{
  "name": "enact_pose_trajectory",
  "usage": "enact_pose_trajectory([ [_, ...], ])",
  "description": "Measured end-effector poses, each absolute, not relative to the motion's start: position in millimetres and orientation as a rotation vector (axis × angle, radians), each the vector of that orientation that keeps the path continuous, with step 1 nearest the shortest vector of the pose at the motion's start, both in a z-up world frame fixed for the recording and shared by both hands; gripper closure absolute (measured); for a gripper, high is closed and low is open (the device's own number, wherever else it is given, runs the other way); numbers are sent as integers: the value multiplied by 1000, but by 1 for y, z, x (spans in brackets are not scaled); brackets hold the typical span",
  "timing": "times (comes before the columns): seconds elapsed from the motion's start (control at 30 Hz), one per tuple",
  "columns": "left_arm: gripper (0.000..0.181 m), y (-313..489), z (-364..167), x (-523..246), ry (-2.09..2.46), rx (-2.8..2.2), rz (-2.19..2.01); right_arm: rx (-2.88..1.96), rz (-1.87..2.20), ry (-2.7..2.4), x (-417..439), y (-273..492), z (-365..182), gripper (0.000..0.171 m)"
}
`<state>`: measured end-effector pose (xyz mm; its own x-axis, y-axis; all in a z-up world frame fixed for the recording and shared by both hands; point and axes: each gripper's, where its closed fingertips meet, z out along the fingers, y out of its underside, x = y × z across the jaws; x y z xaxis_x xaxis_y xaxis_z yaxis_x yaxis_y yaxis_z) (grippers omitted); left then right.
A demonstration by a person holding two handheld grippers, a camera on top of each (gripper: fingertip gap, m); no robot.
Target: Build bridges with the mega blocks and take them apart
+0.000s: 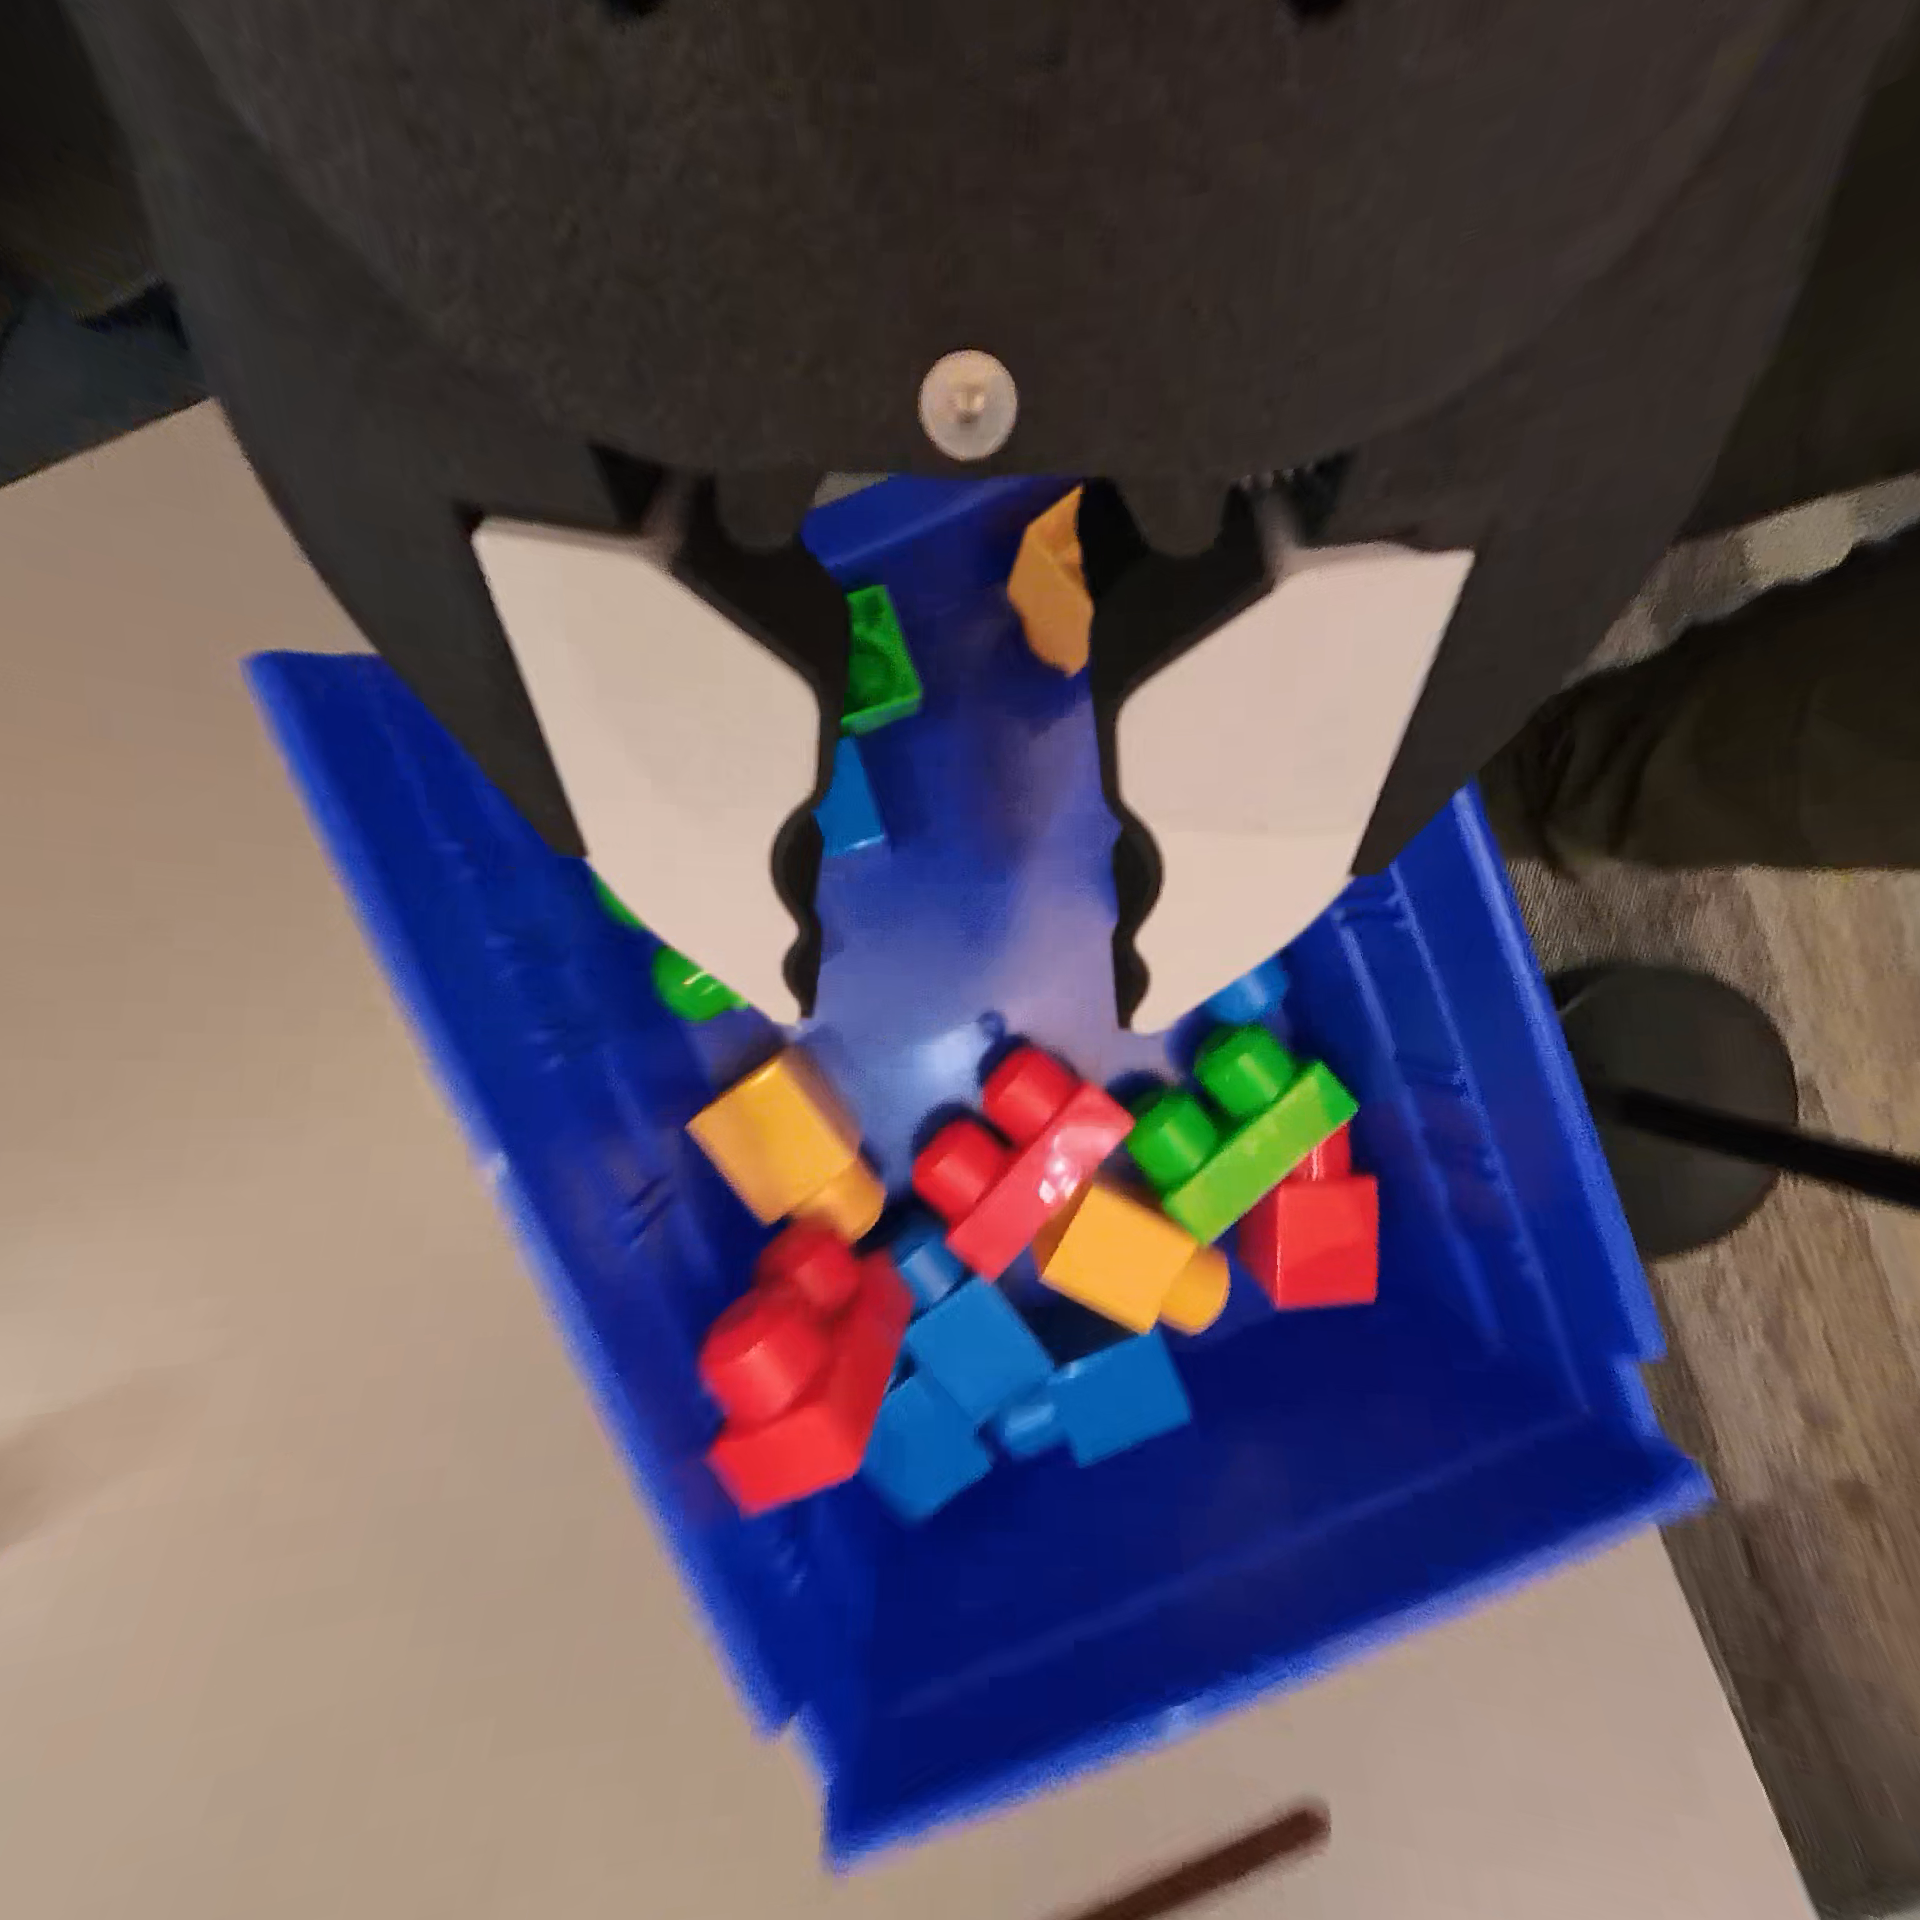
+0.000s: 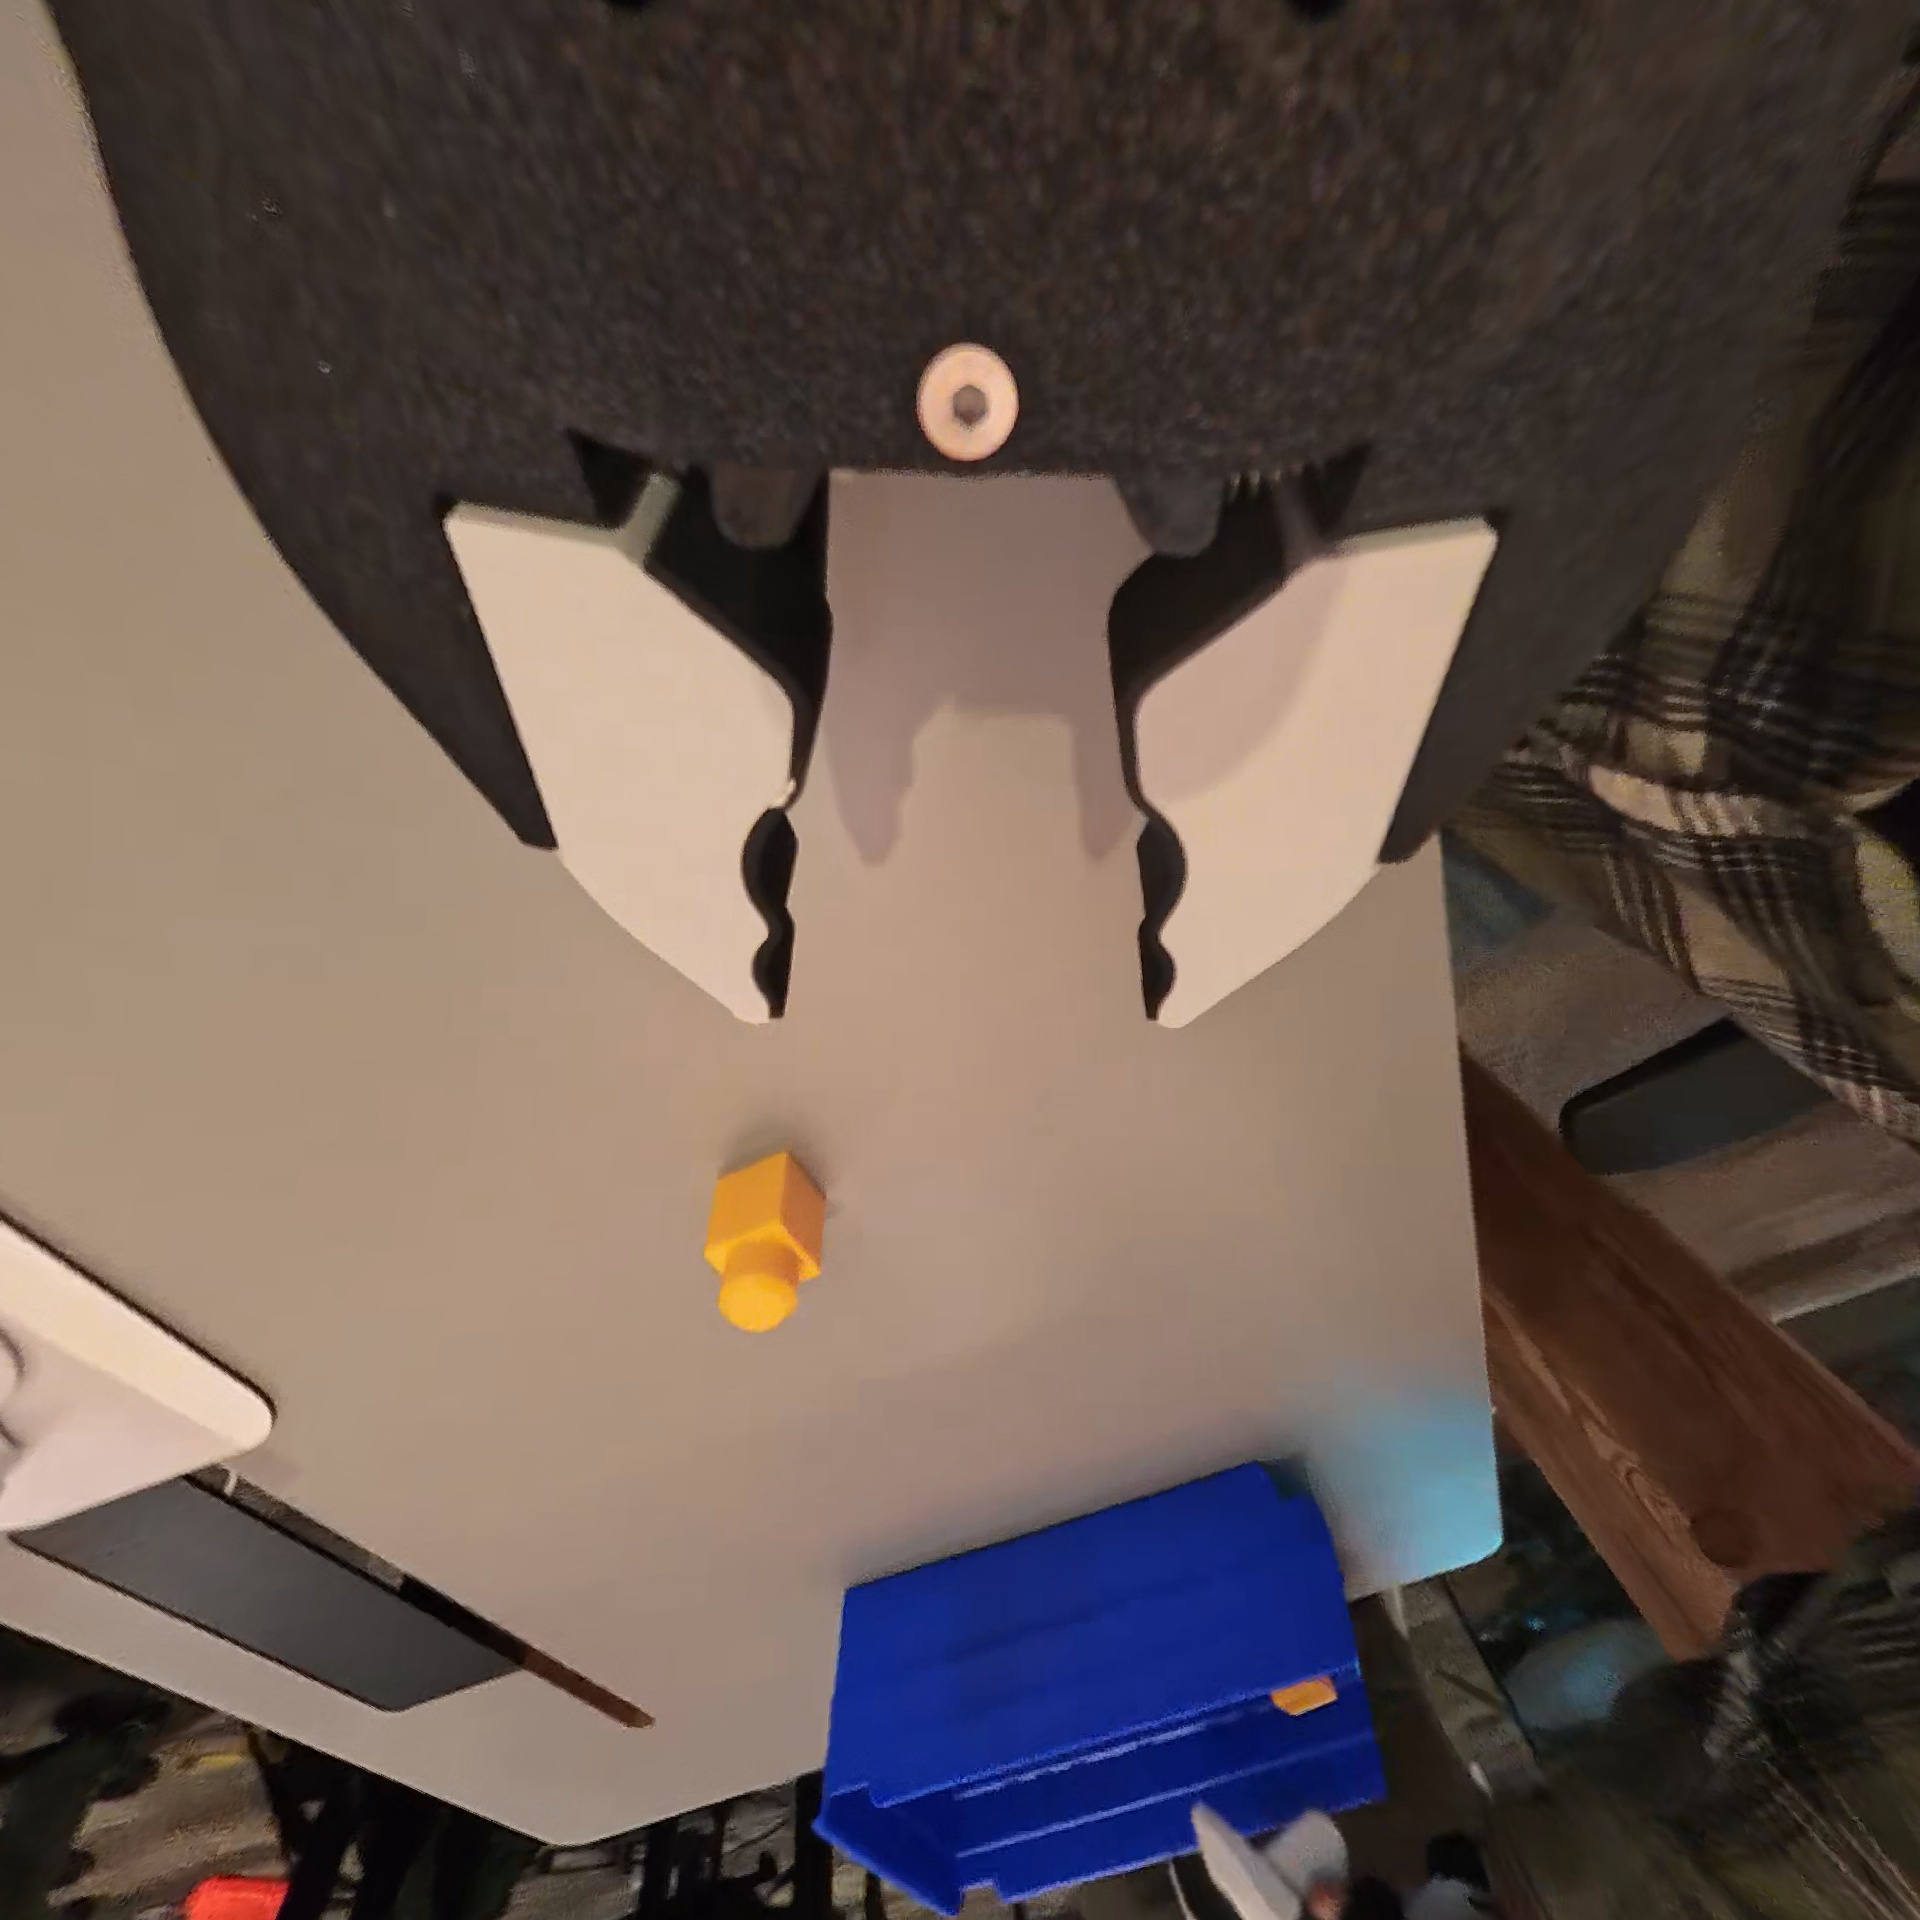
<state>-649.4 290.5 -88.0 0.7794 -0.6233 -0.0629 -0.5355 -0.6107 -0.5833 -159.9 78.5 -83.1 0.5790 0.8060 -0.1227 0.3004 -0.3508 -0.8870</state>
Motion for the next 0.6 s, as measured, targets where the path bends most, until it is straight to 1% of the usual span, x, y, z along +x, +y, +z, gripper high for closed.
enact_pose_trajectory([
  [0.1,126,297,-117,-668,901,-2495,-84,-1928,699,-821,-144,56,-87,112],
  [0.13,126,299,-123,-671,899,-2517,-83,-1934,704,-806,-141,50,-89,115],
  [0.2,128,302,-128,-674,883,-2533,-108,-1936,711,-782,-137,42,-90,115],
  [0.33,132,301,-127,-679,881,-2574,-133,-1962,700,-785,-134,39,-95,114],
  [0.47,135,273,-119,-688,912,-2693,-117,-1964,737,-824,-145,39,-97,114],
  [0.6,137,249,-112,-709,1009,-2755,88,-1944,741,-889,-157,43,-100,114],
])
